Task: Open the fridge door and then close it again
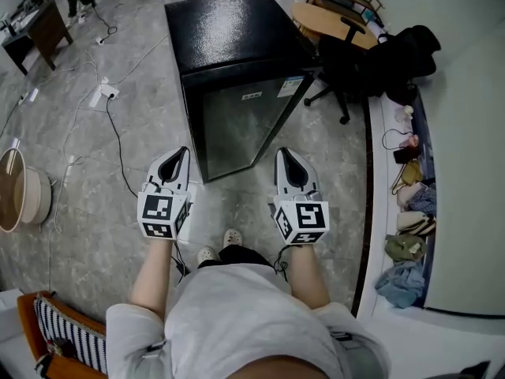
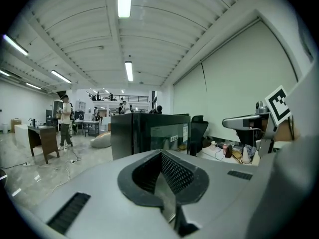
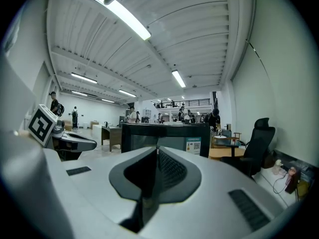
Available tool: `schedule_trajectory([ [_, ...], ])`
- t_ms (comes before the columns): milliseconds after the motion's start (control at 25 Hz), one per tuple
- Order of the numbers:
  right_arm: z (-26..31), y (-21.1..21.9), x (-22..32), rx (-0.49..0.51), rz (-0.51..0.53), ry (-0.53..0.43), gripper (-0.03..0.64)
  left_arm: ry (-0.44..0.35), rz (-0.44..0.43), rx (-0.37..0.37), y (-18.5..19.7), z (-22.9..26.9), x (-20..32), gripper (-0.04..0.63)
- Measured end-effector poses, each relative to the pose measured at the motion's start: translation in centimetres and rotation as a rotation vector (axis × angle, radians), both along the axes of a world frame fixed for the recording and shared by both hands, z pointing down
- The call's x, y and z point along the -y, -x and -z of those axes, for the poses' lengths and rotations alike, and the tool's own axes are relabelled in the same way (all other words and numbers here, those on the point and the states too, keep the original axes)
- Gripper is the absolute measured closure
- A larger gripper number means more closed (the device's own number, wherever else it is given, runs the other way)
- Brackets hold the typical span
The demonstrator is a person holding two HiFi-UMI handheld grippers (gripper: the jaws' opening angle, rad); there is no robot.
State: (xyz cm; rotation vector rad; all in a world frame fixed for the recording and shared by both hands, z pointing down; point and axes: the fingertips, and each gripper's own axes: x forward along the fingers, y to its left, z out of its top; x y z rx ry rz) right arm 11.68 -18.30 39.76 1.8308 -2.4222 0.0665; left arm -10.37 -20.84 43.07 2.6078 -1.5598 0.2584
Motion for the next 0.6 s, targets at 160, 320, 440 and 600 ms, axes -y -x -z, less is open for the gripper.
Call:
schedule_trajectory([
  [160, 0.7, 0.4, -1.2, -0.004, -0.007, -0.018, 0.591, -0.016, -0.004, -0.035, 0.2, 1.6, -1.4, 0.581],
  [320, 1.6, 0.7, -2.4, -0.004, -0.012, -0.036, 0.592, -0.047, -0.017, -0.062, 0.4, 3.2, -2.8, 0.581],
  [440, 2.1, 1.1, -3.2, -0.005, -0.014, -0.048, 0.592, -0.077, -0.028, -0.072, 0.7, 4.0, -3.8, 0.581],
  [600, 2.7, 1.6, -4.2, -0.003, -0.012, -0.062, 0.592, -0.106, -0.037, -0.078, 1.0, 5.1, -4.8, 0.581],
])
